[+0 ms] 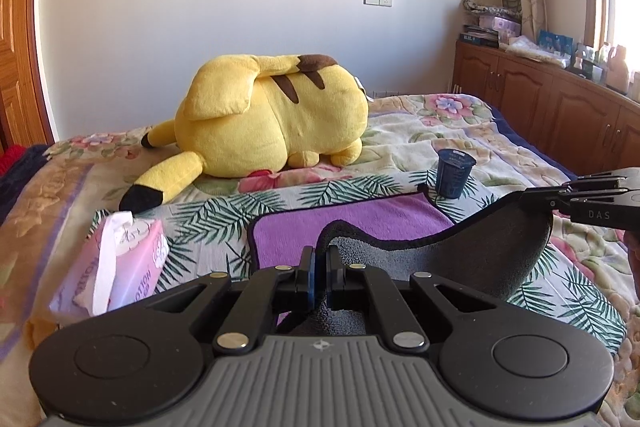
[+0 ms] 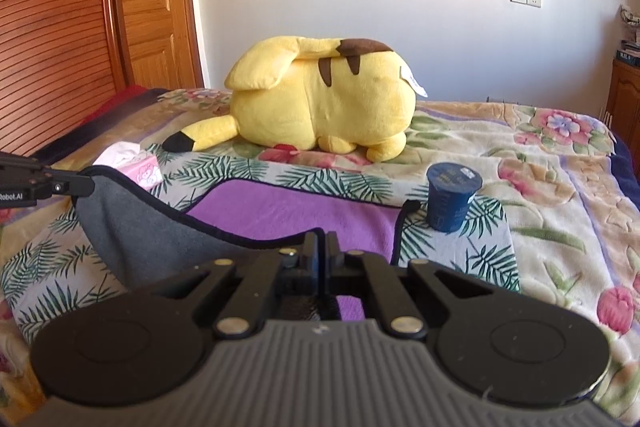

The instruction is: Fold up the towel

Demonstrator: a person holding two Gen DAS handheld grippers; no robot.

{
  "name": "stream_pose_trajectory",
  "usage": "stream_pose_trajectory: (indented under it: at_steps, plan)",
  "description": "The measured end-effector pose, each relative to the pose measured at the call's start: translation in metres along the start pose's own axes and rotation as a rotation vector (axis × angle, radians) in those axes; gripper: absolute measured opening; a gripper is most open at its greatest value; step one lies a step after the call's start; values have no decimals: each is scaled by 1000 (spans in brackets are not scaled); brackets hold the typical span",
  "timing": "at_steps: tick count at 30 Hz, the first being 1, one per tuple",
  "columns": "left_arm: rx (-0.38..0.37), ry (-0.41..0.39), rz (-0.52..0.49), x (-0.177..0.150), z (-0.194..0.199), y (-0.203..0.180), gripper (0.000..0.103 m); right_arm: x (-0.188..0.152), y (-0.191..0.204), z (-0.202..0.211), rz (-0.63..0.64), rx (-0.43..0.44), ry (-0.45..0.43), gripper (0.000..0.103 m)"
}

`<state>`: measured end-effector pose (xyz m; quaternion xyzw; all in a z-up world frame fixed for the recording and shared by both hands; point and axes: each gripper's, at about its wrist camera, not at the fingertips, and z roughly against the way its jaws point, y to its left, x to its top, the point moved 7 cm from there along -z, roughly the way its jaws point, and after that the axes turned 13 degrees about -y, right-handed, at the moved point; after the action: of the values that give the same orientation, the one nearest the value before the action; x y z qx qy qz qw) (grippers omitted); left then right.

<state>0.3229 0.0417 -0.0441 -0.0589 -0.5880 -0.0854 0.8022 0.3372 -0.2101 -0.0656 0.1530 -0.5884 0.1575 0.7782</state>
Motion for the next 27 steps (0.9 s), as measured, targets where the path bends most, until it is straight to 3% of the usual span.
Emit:
stream_pose_trajectory:
  at_steps: [27]
  plan:
    - [49, -75, -39, 40, -35, 9, 0, 37, -11, -31, 98, -29, -71, 3]
